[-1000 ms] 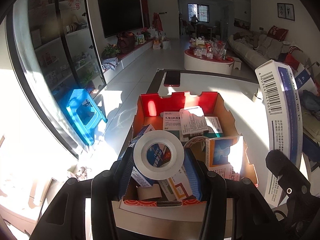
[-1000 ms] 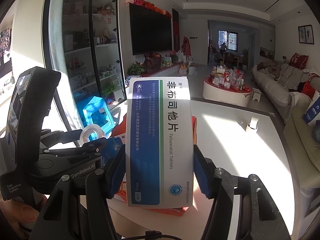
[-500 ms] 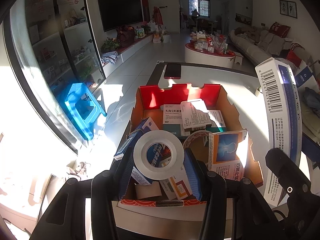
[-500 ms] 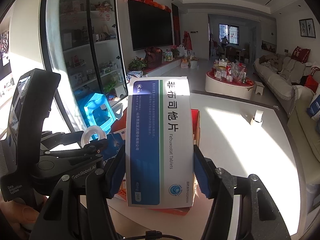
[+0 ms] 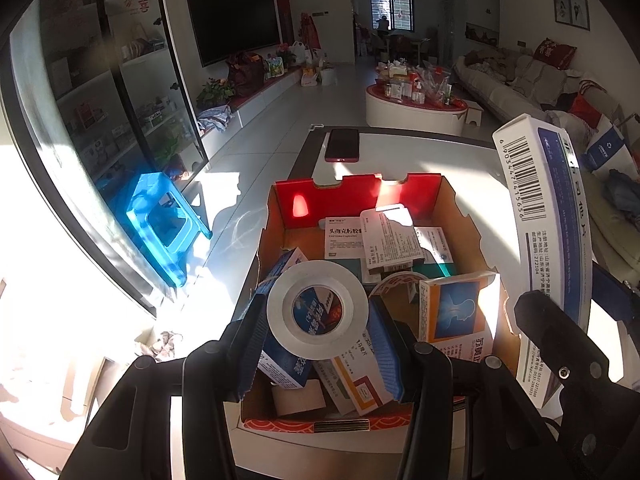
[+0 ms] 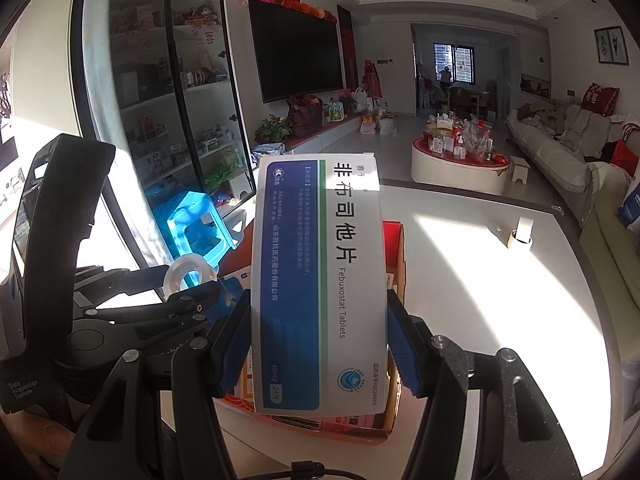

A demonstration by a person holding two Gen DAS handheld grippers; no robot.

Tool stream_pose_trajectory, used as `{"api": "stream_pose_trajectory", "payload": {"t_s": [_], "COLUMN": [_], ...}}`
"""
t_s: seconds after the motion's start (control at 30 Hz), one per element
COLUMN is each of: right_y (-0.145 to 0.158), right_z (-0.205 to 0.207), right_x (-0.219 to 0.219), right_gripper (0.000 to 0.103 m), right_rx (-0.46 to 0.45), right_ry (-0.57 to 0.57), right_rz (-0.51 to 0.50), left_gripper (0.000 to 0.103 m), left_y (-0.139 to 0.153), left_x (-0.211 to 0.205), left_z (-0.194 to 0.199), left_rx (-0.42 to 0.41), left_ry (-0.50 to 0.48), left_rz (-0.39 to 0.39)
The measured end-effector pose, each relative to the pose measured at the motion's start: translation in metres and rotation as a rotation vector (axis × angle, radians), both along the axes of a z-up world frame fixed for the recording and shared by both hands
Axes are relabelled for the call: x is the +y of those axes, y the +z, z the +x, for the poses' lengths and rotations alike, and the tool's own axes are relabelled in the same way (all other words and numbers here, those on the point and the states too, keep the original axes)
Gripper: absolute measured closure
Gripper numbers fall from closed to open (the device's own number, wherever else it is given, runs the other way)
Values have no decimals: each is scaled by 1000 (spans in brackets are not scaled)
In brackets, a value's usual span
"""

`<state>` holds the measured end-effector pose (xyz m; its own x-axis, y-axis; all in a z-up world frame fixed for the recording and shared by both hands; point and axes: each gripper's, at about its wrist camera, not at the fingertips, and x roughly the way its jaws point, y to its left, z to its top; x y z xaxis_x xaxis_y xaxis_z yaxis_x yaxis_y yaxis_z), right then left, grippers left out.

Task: Organize objects
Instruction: 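Lower the tape roll and the Febuxostat box toward the cardboard box with both tools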

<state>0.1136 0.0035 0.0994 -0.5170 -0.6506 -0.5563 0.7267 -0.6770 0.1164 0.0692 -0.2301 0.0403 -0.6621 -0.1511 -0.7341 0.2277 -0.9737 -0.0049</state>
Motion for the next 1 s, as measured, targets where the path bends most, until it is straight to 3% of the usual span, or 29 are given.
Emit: {"api": "stream_pose_trajectory", "payload": {"t_s": [0.33,1.0], "right_y": [1,11], "right_z": [-19,-53], "right_x": [-8,-35], "right_gripper": [42,42], "right_rx": [2,15], "right_ry": [-64,-65], "right_rz": [18,74], "left_gripper": [50,50], "left_y": [-3,-19], "left_x": [-14,-18], "left_z": [-8,-26], "left_rx": [-1,-5], "left_ry": [17,3], "left_rz": [-33,69]}}
